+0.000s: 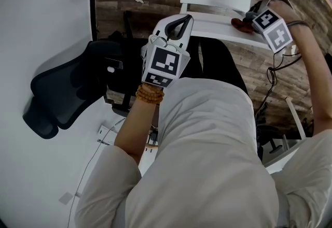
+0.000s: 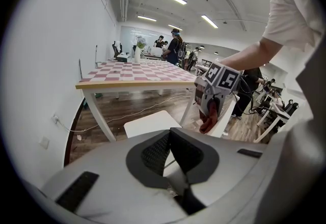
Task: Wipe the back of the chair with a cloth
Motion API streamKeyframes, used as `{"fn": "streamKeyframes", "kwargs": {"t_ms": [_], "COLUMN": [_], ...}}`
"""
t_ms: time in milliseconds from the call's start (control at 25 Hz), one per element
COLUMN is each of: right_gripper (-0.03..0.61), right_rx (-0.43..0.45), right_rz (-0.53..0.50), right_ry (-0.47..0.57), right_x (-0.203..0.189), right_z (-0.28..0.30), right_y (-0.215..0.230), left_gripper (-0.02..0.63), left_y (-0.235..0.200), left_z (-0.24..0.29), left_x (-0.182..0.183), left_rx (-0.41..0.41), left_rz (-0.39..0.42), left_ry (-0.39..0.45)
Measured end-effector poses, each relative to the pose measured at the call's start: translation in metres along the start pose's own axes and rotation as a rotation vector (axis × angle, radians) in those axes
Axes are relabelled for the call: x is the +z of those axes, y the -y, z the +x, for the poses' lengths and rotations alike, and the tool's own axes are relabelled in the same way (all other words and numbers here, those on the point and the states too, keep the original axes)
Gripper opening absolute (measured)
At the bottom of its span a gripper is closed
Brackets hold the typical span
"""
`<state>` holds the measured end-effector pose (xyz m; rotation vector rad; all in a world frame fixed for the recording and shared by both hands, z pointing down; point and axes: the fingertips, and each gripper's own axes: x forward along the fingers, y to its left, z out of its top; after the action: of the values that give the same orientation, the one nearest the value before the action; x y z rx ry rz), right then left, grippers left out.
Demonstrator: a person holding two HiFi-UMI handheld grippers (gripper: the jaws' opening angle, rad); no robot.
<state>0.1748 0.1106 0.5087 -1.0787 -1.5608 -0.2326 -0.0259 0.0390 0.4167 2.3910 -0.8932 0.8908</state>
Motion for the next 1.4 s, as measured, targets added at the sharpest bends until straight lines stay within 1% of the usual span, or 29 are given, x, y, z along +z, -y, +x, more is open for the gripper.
{"fn": "streamKeyframes", "kwargs": {"t_ms": [280, 480, 720, 920, 1160, 1400], "right_gripper": [0.086, 0.086, 0.086, 0.087, 0.086, 0.087], "right_rx": [-0.047, -0.080, -0.108, -0.107, -0.098, -0.085], "right_rz": [-0.026, -0.023, -0.007, 0.010, 0.029, 0.052], "right_ry": [-0.006, -0.006, -0.003, -0.004, -0.003, -0.016], "right_x": [0.013, 0.018, 0.015, 0.008, 0.000, -0.013], "right_z": [-0.024, -0.034, -0.039, -0.036, -0.028, -0.013], "right_y": [-0.008, -0.013, -0.024, -0.031, -0.034, -0.032], "left_gripper": [0.034, 0.021, 0.021, 0.021, 0.018, 0.018], "left_y": [0.000, 0.001, 0.009, 0.013, 0.030, 0.048], "left_z": [0.001, 0.003, 0.013, 0.019, 0.027, 0.040], "left_x": [-0.001, -0.001, 0.016, 0.022, 0.042, 0.057], "left_rx": [-0.002, 0.009, 0.003, -0.005, -0.023, -0.068], "left_rz": [0.006, 0.039, 0.086, 0.125, 0.201, 0.235], "left_ry": [-0.007, -0.030, -0.012, -0.020, -0.010, 0.012]}}
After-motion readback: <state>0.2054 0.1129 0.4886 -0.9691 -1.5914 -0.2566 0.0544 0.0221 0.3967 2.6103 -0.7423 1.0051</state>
